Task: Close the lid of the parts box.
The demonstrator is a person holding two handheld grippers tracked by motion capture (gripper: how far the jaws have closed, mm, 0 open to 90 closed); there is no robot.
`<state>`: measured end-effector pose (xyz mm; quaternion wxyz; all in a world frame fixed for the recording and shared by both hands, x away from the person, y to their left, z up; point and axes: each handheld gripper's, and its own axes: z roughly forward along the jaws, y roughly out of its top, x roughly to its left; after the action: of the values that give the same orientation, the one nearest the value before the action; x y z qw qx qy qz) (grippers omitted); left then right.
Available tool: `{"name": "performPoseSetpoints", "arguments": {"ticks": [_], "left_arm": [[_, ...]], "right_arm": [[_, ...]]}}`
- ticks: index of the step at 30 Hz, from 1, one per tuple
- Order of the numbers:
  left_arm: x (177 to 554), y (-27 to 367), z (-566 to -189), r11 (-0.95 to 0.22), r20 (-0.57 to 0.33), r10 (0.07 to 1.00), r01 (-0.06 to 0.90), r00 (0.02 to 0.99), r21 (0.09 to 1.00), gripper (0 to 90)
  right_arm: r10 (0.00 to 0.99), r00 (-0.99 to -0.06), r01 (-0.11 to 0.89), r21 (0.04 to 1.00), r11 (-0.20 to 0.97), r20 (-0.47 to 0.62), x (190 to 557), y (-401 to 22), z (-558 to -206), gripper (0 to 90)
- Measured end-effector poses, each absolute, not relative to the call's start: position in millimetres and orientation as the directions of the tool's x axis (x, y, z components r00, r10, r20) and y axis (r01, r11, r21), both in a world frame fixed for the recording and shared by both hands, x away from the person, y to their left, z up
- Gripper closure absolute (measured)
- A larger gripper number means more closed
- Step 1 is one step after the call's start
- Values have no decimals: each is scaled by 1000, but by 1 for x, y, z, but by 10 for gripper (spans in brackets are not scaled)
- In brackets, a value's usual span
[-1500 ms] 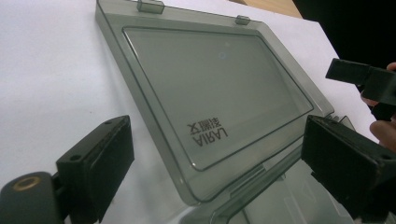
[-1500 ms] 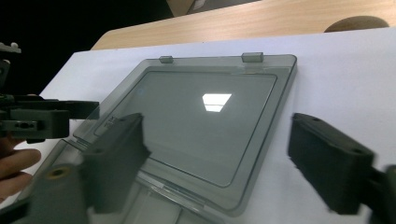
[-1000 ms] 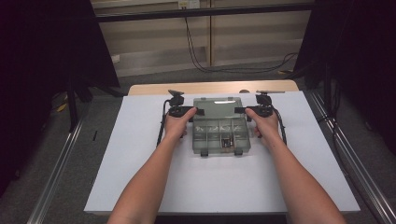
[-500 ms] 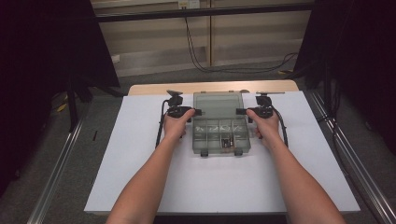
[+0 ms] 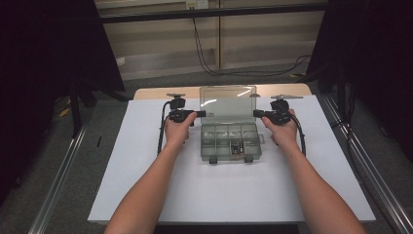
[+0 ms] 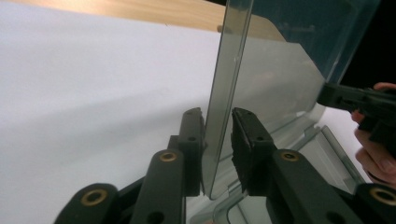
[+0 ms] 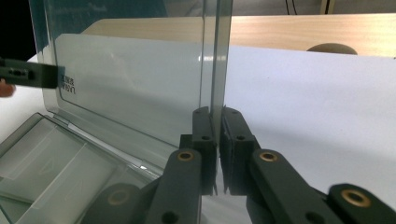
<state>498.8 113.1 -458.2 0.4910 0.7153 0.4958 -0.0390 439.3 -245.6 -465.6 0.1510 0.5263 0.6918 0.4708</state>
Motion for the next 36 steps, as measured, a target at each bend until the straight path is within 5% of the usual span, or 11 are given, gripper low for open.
{"name": "performPoseSetpoints", "arguments": {"ticks": [9, 15, 18, 22, 36], "left_arm": [[499, 111, -445, -12, -501, 693, 704, 517, 710, 777], [493, 106, -440, -120, -352, 746, 634, 566, 764, 845], [491, 104, -439, -132, -329, 749, 615, 575, 777, 849], [488, 103, -438, -143, -304, 745, 587, 594, 797, 850], [485, 108, -439, -145, -304, 738, 582, 603, 800, 853]], "right_arm": [[869, -423, 547, 837, 20, 256, 434, -245, -467, 858], [869, -417, 558, 830, 12, 268, 436, -245, -467, 843], [864, -417, 560, 829, 0, 282, 441, -246, -464, 743], [867, -390, 551, 833, -50, 310, 450, -248, -443, 735], [903, -331, 560, 827, -47, 275, 461, -241, -422, 857]]}}
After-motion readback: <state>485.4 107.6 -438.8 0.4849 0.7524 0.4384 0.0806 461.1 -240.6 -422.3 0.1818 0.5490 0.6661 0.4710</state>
